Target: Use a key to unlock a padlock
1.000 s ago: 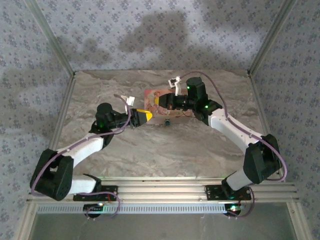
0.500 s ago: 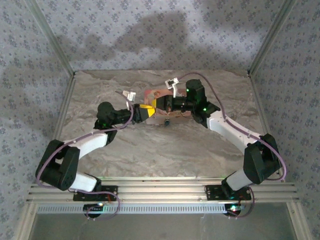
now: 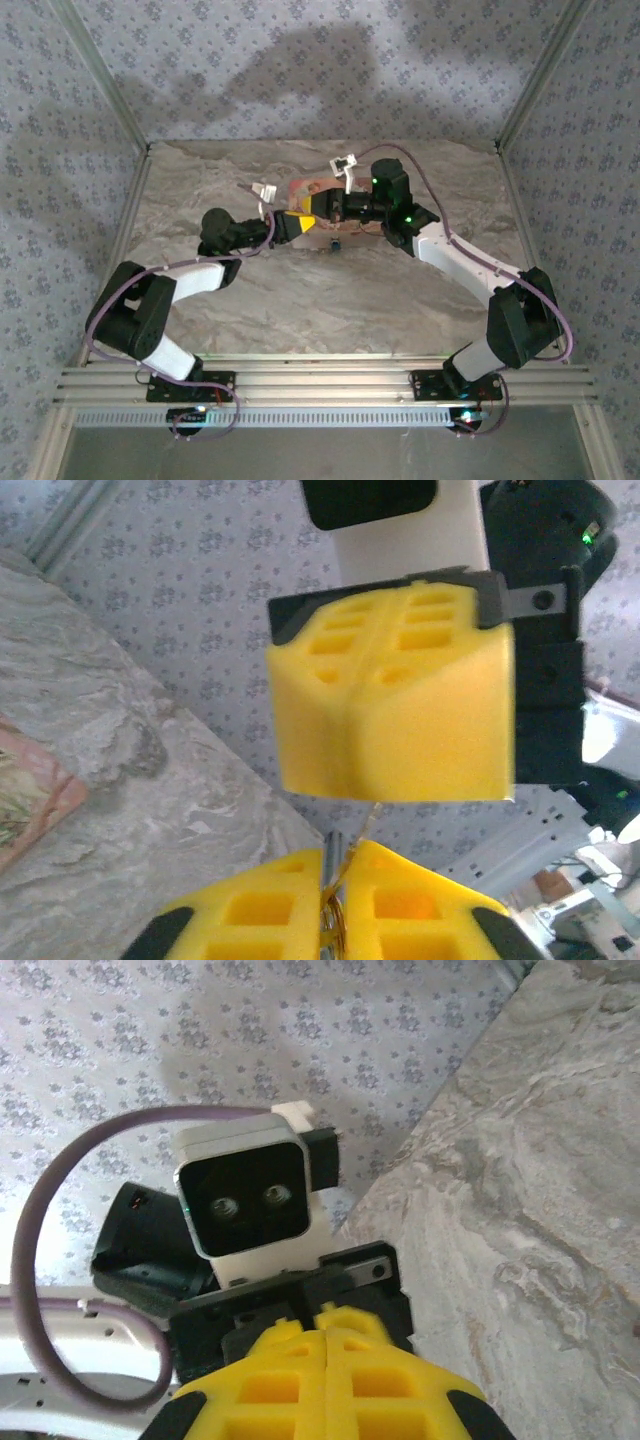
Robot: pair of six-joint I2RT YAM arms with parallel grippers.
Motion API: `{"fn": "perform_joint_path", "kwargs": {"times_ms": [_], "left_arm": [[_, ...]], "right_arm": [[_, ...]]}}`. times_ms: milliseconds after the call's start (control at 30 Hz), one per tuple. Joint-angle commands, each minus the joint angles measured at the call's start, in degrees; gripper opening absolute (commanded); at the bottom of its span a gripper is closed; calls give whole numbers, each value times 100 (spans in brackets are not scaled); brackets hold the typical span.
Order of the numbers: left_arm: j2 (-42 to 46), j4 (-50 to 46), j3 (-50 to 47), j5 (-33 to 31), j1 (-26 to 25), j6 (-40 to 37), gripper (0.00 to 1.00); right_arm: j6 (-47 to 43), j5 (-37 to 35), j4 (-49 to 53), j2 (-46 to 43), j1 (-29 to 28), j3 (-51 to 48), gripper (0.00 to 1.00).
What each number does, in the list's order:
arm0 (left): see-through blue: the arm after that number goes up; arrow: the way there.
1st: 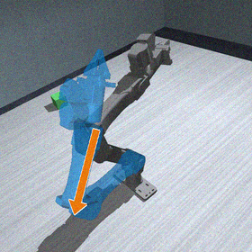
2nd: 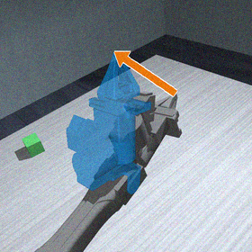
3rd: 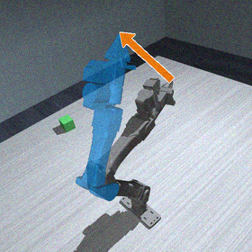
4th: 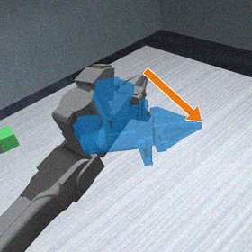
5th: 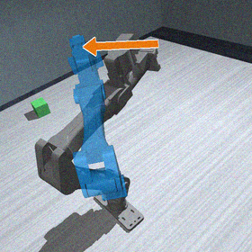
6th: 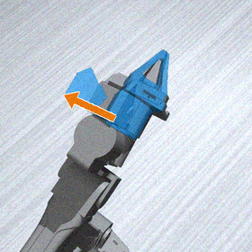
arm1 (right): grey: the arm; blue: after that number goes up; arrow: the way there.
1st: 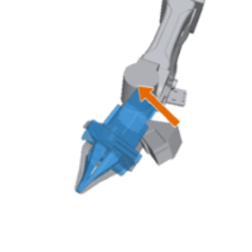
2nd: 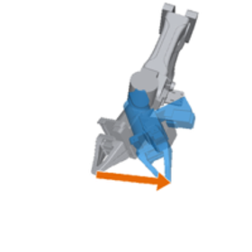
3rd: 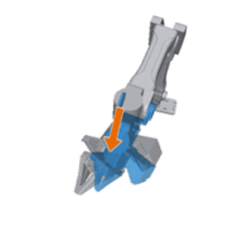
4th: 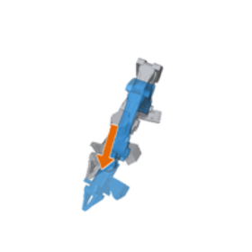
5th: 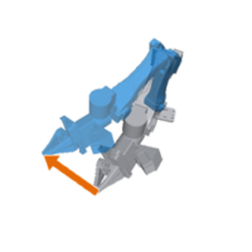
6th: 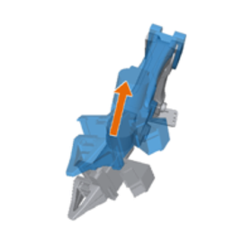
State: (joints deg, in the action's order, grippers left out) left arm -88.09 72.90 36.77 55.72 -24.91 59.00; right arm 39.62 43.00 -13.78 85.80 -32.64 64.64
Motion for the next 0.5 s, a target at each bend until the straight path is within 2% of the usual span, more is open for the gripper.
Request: {"fn": "perform_joint_path", "kwargs": {"times_ms": [0, 100, 133, 200, 267, 333, 467], "left_arm": [[-12, 323, 56, -88, 3, 40, 0], [111, -13, 75, -59, 3, -177, 0], [178, -177, 75, -61, 8, -291, 0], [367, -667, 71, -87, 10, -687, 0], [592, -1335, 84, -145, 13, -1108, 0], [798, -1948, 142, -163, 27, -1474, 0], [1042, -2671, 284, -55, 67, -1839, 0]], "right_arm": [[37, 31, 82, -121, -49, 91, 0], [29, -174, 310, -168, -45, 127, 1], [29, -252, 402, -201, -47, 149, 12], [16, -409, 640, -290, -45, 234, 44], [-39, -521, 877, -415, -33, 284, 61], [-92, -587, 1064, -579, -2, 288, 66], [-256, -584, 1251, -892, 0, 158, 69]]}}
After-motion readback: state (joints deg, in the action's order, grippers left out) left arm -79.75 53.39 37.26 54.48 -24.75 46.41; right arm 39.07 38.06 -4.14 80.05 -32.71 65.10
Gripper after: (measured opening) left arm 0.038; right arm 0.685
